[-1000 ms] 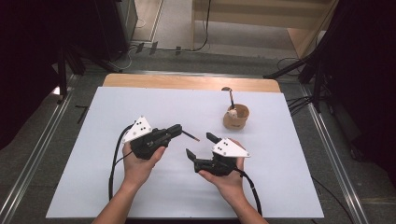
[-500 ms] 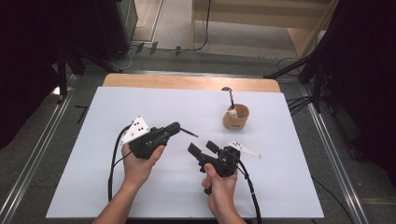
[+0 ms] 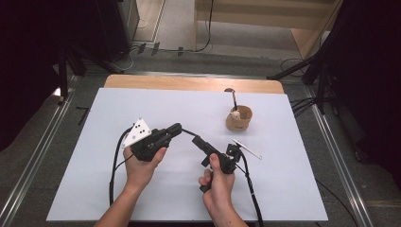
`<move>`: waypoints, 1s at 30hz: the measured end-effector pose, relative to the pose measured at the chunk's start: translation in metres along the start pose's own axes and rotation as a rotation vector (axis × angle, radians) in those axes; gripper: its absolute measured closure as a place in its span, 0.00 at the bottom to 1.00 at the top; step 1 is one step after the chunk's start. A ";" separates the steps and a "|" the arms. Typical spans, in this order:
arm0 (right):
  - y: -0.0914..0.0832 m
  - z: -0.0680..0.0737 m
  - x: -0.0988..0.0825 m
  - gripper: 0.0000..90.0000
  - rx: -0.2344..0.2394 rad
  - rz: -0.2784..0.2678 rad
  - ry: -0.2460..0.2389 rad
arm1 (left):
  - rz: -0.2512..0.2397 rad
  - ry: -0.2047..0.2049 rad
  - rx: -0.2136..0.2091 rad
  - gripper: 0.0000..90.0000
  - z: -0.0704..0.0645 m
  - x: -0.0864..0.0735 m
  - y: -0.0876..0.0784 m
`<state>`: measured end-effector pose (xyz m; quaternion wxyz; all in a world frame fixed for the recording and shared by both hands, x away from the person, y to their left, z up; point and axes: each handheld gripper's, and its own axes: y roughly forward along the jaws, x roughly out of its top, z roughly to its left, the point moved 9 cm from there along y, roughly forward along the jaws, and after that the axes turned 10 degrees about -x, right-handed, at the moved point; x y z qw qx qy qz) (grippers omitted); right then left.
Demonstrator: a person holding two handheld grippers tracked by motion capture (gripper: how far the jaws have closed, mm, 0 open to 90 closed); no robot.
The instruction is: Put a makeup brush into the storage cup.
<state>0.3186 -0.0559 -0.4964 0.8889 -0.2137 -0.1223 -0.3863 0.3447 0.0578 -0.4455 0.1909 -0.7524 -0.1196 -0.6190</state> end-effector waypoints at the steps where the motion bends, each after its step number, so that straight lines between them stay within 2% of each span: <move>1: 0.002 0.000 0.001 0.08 0.004 0.007 0.039 | -0.002 0.001 0.002 0.97 0.000 0.000 0.000; 3: 0.003 0.000 0.001 0.10 0.003 0.017 0.070 | -0.005 0.002 0.002 0.97 0.000 0.000 0.000; 4: 0.003 0.000 0.001 0.10 0.003 0.017 0.070 | -0.005 0.002 0.002 0.97 0.000 0.000 0.000; 6: 0.006 -0.002 0.002 0.15 0.000 0.032 0.124 | -0.010 0.004 0.003 0.97 -0.001 0.001 0.000; 7: 0.006 -0.002 0.002 0.15 0.000 0.032 0.124 | -0.010 0.004 0.003 0.97 -0.001 0.001 0.000; 11: 0.013 -0.002 0.004 0.18 0.002 0.049 0.186 | -0.013 0.009 0.001 0.97 -0.002 0.001 0.001; 12: 0.013 -0.002 0.004 0.18 0.002 0.049 0.186 | -0.013 0.009 0.001 0.97 -0.002 0.001 0.001; 13: 0.015 -0.003 0.004 0.20 0.002 0.061 0.212 | -0.014 0.010 0.002 0.97 -0.002 0.001 0.000; 23: 0.032 -0.012 0.006 0.28 -0.024 0.064 0.290 | -0.015 0.019 -0.010 0.97 -0.005 0.000 0.002; 28: 0.038 -0.014 0.010 0.34 -0.020 0.066 0.322 | -0.016 0.025 -0.015 0.97 -0.007 0.000 0.002; 29: 0.040 -0.015 0.012 0.39 -0.023 0.060 0.341 | -0.014 0.026 -0.017 0.97 -0.007 -0.001 0.002; 30: 0.040 -0.015 0.012 0.39 -0.023 0.060 0.341 | -0.015 0.026 -0.018 0.97 -0.007 -0.001 0.002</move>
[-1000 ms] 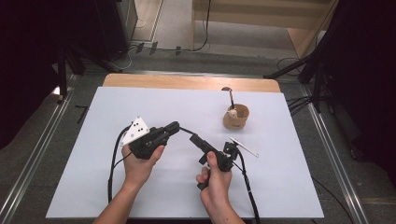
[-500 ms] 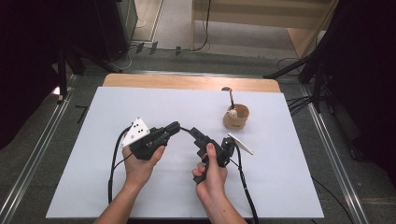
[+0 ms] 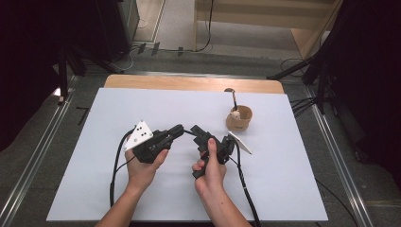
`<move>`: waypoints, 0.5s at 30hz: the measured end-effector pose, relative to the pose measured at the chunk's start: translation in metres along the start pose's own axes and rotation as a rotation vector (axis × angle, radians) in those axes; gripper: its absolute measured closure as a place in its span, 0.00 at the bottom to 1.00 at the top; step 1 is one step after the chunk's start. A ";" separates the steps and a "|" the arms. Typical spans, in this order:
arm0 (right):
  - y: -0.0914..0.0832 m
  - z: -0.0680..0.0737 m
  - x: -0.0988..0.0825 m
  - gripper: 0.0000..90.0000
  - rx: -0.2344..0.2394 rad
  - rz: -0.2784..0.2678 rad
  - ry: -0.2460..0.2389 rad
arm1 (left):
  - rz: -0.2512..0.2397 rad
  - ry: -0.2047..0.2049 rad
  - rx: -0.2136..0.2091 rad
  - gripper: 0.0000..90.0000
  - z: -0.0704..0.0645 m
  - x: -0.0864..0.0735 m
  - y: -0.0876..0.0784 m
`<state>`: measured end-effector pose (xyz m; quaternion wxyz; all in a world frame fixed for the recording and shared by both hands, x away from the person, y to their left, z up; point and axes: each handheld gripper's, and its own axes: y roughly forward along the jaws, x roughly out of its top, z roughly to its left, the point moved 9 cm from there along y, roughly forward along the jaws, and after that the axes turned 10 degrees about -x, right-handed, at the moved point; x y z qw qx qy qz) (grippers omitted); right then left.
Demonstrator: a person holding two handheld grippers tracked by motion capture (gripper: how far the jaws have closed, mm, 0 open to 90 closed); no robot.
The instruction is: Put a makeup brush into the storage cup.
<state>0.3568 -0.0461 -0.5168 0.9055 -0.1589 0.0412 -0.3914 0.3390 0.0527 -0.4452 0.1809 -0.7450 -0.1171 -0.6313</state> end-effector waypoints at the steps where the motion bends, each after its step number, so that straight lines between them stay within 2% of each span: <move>1: 0.001 -0.001 0.000 0.43 -0.001 0.004 -0.002 | 0.002 0.003 0.002 0.97 0.000 0.000 0.000; 5: 0.003 -0.001 0.001 0.49 0.017 0.016 0.016 | 0.007 0.001 0.002 0.97 0.000 -0.003 0.001; 12: 0.001 0.000 0.003 0.53 0.033 0.018 0.012 | 0.012 0.004 -0.001 0.97 -0.001 -0.003 0.001; 15: 0.000 0.002 0.005 0.59 0.050 0.019 0.018 | 0.022 -0.019 -0.018 0.96 -0.001 -0.005 0.001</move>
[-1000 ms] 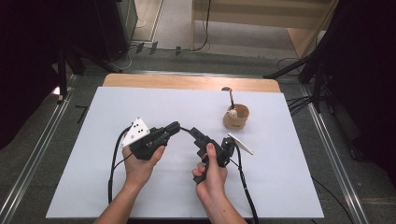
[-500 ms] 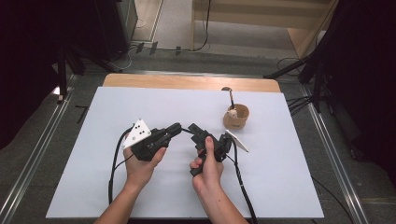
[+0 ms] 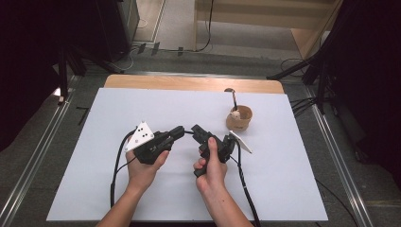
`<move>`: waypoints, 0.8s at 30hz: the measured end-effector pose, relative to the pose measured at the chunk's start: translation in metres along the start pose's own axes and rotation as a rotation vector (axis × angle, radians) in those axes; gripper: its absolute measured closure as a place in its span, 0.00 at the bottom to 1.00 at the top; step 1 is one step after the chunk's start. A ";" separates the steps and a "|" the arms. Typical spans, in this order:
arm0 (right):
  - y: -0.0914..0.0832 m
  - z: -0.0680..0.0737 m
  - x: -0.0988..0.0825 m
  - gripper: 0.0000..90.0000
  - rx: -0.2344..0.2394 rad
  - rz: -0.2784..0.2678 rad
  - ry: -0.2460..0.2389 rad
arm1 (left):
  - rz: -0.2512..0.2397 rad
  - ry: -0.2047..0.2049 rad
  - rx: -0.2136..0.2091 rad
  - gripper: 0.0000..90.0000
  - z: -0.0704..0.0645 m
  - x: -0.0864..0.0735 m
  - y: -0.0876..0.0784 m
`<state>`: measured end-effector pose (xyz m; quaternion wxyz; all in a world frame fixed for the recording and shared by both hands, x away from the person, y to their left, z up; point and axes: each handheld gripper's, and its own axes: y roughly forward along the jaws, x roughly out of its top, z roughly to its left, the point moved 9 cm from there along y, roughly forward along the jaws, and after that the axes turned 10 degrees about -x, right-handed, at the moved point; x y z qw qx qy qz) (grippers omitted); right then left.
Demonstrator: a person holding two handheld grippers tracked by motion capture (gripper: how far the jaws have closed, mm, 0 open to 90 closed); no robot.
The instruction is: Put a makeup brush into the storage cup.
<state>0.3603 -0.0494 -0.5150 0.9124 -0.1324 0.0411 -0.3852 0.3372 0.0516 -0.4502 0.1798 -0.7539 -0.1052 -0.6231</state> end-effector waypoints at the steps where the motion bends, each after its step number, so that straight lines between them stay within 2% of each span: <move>1: -0.001 0.001 0.001 0.63 0.012 -0.006 -0.001 | 0.006 -0.011 -0.014 0.96 0.000 -0.001 0.000; 2: -0.006 0.005 0.004 0.90 0.030 -0.030 -0.024 | -0.006 -0.012 -0.015 0.75 -0.001 0.000 -0.003; 3: -0.011 0.008 0.007 0.93 0.031 -0.071 -0.060 | 0.021 -0.010 -0.029 0.57 -0.002 -0.001 -0.002; 4: -0.015 0.014 0.009 0.93 0.056 -0.110 -0.111 | 0.021 -0.010 -0.029 0.44 -0.002 -0.001 -0.002; 5: -0.015 0.014 0.009 0.93 0.056 -0.110 -0.111 | 0.045 -0.004 -0.035 0.44 -0.002 -0.002 -0.002; 6: -0.019 0.018 0.009 0.94 0.076 -0.130 -0.162 | 0.051 -0.007 -0.034 0.36 -0.002 -0.002 -0.003; 7: -0.021 0.020 0.010 0.94 0.071 -0.141 -0.202 | 0.057 -0.019 -0.040 0.30 -0.001 -0.003 -0.004; 9: -0.022 0.020 0.012 0.94 0.042 -0.148 -0.267 | 0.064 -0.035 -0.037 0.20 0.001 -0.005 -0.005; 10: -0.024 0.019 0.015 0.94 0.021 -0.158 -0.316 | 0.071 -0.024 -0.057 0.14 -0.001 -0.006 -0.007; 11: -0.024 0.018 0.016 0.94 0.013 -0.162 -0.340 | 0.071 -0.024 -0.057 0.09 -0.001 -0.006 -0.007; 12: -0.024 0.018 0.016 0.94 0.013 -0.162 -0.340 | 0.076 -0.018 -0.057 0.09 0.000 -0.007 -0.008; 13: -0.025 0.017 0.017 0.94 0.001 -0.166 -0.373 | 0.075 -0.018 -0.067 0.04 0.000 -0.008 -0.009; 14: -0.027 0.018 0.018 0.94 -0.021 -0.184 -0.446 | 0.074 -0.022 -0.055 0.00 0.002 -0.010 -0.011; 15: -0.027 0.018 0.018 0.94 -0.021 -0.184 -0.446 | 0.074 -0.022 -0.055 0.00 0.002 -0.010 -0.011; 16: -0.029 0.017 0.019 0.94 -0.050 -0.195 -0.528 | 0.077 -0.022 -0.055 0.00 0.003 -0.012 -0.012; 17: -0.029 0.017 0.019 0.94 -0.050 -0.195 -0.528 | 0.084 -0.024 -0.053 0.00 0.004 -0.014 -0.013; 19: -0.032 0.018 0.021 0.94 -0.065 -0.204 -0.594 | 0.084 -0.025 -0.044 0.00 0.007 -0.016 -0.015; 20: -0.035 0.018 0.021 0.94 -0.083 -0.212 -0.661 | 0.086 -0.024 -0.038 0.00 0.008 -0.017 -0.017; 21: -0.036 0.019 0.022 0.94 -0.090 -0.220 -0.698 | 0.086 -0.022 -0.032 0.00 0.009 -0.017 -0.018; 22: -0.038 0.020 0.023 0.94 -0.099 -0.228 -0.729 | 0.086 -0.022 -0.032 0.00 0.009 -0.017 -0.018; 23: -0.038 0.020 0.023 0.94 -0.099 -0.228 -0.729 | 0.084 -0.022 -0.031 0.00 0.010 -0.018 -0.020; 24: -0.041 0.022 0.024 0.94 -0.107 -0.236 -0.777 | 0.084 -0.023 -0.027 0.00 0.011 -0.019 -0.022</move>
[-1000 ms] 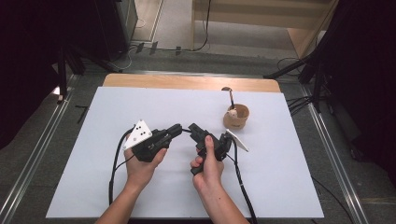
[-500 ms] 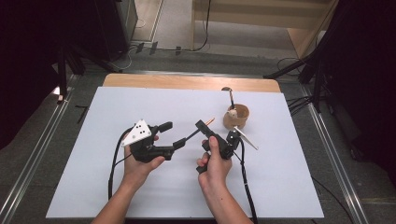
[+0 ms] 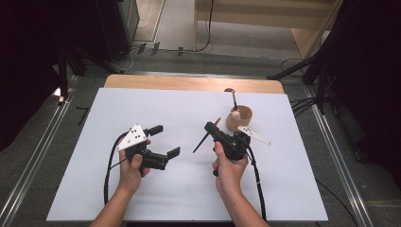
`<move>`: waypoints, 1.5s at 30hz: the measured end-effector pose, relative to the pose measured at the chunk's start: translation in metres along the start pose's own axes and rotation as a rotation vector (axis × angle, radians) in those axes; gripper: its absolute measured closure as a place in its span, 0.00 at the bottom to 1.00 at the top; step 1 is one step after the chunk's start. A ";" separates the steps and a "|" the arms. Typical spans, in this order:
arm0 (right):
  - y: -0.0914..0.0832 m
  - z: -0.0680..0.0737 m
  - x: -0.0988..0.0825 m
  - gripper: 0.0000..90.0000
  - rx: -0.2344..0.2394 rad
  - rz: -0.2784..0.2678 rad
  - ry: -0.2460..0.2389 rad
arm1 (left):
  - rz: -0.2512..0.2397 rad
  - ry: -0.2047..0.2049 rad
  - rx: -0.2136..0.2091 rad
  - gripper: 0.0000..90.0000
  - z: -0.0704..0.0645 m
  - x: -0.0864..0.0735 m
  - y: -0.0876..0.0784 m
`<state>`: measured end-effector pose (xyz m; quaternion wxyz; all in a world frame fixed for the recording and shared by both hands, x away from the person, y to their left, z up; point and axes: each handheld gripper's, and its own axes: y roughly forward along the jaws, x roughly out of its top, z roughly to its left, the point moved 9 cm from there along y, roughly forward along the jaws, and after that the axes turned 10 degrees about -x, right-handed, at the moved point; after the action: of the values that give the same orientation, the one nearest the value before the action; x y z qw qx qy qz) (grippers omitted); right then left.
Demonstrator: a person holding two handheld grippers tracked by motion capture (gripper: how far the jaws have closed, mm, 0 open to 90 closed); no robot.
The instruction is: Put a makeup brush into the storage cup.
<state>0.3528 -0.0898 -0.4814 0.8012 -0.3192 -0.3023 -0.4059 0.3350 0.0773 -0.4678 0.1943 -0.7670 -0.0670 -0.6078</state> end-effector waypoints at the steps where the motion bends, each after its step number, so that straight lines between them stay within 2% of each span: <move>1: 0.000 0.000 0.000 0.94 0.000 0.000 0.000 | 0.000 0.000 0.000 0.00 0.000 0.000 0.000; 2: -0.002 0.000 0.003 0.94 -0.011 -0.011 -0.045 | 0.005 -0.001 0.007 0.00 0.002 -0.002 -0.001; 3: -0.002 0.000 0.003 0.94 -0.011 -0.011 -0.045 | 0.005 -0.001 0.007 0.00 0.002 -0.002 -0.001; 6: -0.006 0.001 0.009 0.94 -0.020 -0.032 -0.111 | -0.001 0.000 0.002 0.00 0.002 -0.003 -0.004; 11: -0.009 0.002 0.013 0.94 -0.016 -0.046 -0.152 | 0.000 0.002 0.013 0.00 0.005 -0.006 -0.006; 12: -0.010 0.000 0.014 0.94 -0.021 -0.052 -0.176 | 0.002 0.002 0.017 0.00 0.006 -0.007 -0.007; 17: -0.013 -0.003 0.019 0.94 -0.037 -0.067 -0.219 | 0.007 0.003 0.027 0.00 0.008 -0.010 -0.010; 18: -0.014 -0.004 0.021 0.94 -0.045 -0.074 -0.241 | 0.011 0.006 0.033 0.00 0.009 -0.011 -0.013; 28: -0.019 -0.007 0.033 0.94 -0.058 -0.091 -0.318 | 0.004 0.007 0.059 0.00 0.016 -0.017 -0.030; 34: -0.020 -0.010 0.038 0.94 -0.061 -0.094 -0.337 | 0.007 0.003 0.076 0.00 0.020 -0.021 -0.040; 42: -0.022 -0.015 0.050 0.94 -0.087 -0.116 -0.406 | 0.003 -0.004 0.104 0.00 0.026 -0.027 -0.059; 45: -0.023 -0.017 0.054 0.94 -0.091 -0.122 -0.406 | 0.002 -0.006 0.110 0.00 0.028 -0.029 -0.063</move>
<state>0.3632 -0.1378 -0.4457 0.6826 -0.4113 -0.4577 -0.3943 0.3315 0.1490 -0.4871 0.2365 -0.7570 -0.0999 -0.6009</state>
